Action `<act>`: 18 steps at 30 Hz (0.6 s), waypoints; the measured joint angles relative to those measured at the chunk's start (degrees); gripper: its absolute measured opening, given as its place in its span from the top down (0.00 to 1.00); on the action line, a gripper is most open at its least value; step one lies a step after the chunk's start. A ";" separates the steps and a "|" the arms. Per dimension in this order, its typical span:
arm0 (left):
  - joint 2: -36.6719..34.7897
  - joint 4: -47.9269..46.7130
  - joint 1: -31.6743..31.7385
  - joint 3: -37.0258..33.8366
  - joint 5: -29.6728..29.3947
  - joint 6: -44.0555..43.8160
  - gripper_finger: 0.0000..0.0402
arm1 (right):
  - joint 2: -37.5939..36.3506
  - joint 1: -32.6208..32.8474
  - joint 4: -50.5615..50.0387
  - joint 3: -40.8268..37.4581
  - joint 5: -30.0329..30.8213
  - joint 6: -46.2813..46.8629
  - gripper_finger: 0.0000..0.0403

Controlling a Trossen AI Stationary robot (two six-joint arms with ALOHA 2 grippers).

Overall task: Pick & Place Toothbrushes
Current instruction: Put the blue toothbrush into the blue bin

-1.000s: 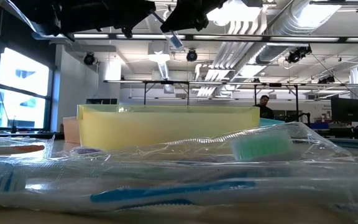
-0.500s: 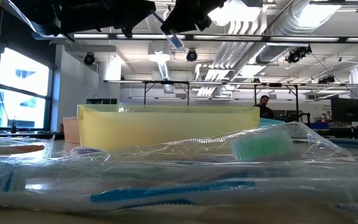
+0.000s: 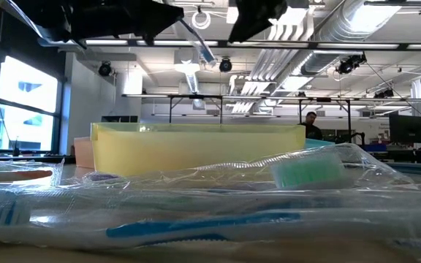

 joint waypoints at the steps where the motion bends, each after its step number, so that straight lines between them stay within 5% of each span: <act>1: 0.00 -0.34 0.00 0.00 -0.59 0.48 0.88 | -0.59 0.04 -2.56 0.00 -0.32 2.18 0.35; 8: -0.02 -3.70 0.04 0.00 -6.44 2.54 0.88 | -2.27 -0.10 -20.33 0.00 -0.52 17.07 0.47; 12: -0.02 -4.85 1.54 0.38 -5.91 2.35 0.88 | -2.27 -0.06 -27.86 -0.04 -0.61 22.68 0.64; 18: 0.84 -20.18 5.02 7.38 -4.76 2.42 0.88 | -2.25 -0.06 -31.12 -0.04 -2.08 24.32 0.97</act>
